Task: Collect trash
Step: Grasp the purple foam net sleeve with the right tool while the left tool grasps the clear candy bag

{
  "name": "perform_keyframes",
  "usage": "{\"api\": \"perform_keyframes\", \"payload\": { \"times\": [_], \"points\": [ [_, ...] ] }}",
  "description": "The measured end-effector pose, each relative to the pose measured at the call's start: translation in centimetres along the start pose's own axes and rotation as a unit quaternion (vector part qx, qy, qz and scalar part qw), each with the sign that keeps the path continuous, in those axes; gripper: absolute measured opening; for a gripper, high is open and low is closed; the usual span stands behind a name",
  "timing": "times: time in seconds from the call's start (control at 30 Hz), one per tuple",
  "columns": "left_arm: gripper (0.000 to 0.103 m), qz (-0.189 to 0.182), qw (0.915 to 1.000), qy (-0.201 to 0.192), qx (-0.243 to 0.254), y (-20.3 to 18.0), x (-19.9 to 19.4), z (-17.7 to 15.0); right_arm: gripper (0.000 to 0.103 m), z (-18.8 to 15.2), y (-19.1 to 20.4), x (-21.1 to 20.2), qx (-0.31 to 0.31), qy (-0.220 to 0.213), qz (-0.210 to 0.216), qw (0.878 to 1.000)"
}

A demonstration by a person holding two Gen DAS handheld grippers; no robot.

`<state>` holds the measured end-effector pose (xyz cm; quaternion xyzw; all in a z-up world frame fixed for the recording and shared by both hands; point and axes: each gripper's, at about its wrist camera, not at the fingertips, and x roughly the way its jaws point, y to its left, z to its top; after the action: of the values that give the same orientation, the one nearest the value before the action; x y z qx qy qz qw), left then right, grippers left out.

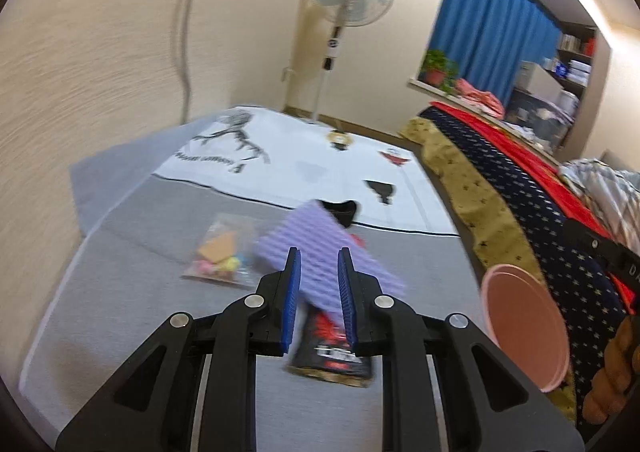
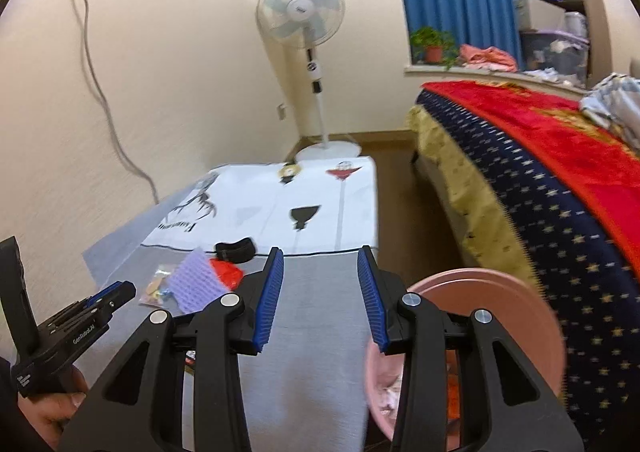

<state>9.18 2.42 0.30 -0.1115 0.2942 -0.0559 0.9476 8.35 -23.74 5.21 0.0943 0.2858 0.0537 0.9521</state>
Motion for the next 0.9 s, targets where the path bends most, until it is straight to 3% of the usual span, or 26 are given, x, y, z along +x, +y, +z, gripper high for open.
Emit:
{"api": "perform_keyframes", "payload": {
  "times": [0.37, 0.5, 0.57, 0.63, 0.9],
  "points": [
    [0.021, 0.074, 0.9959, 0.028, -0.044, 3.9, 3.6, -0.4, 0.043, -2.7, 4.3, 8.3, -0.016, 0.075, 0.082, 0.994],
    [0.039, 0.093, 0.9938, 0.034, -0.052, 4.8, 4.7, -0.5, 0.048, -3.8, 4.7, 11.3, -0.01, 0.111, 0.099, 0.989],
    [0.046, 0.098, 0.9928, 0.037, -0.058, 5.4, 5.3, -0.4, 0.059, -4.4, 4.9, 12.8, -0.006, 0.131, 0.106, 0.986],
    [0.057, 0.102, 0.9918, 0.047, -0.061, 5.8, 6.0, -0.3, 0.061, -5.1, 5.2, 14.2, -0.003, 0.154, 0.118, 0.981],
    [0.064, 0.121, 0.9884, 0.076, -0.052, 6.1, 8.2, -0.2, 0.058, -6.1, 5.0, 15.5, -0.014, 0.178, 0.119, 0.977]
  ]
}}
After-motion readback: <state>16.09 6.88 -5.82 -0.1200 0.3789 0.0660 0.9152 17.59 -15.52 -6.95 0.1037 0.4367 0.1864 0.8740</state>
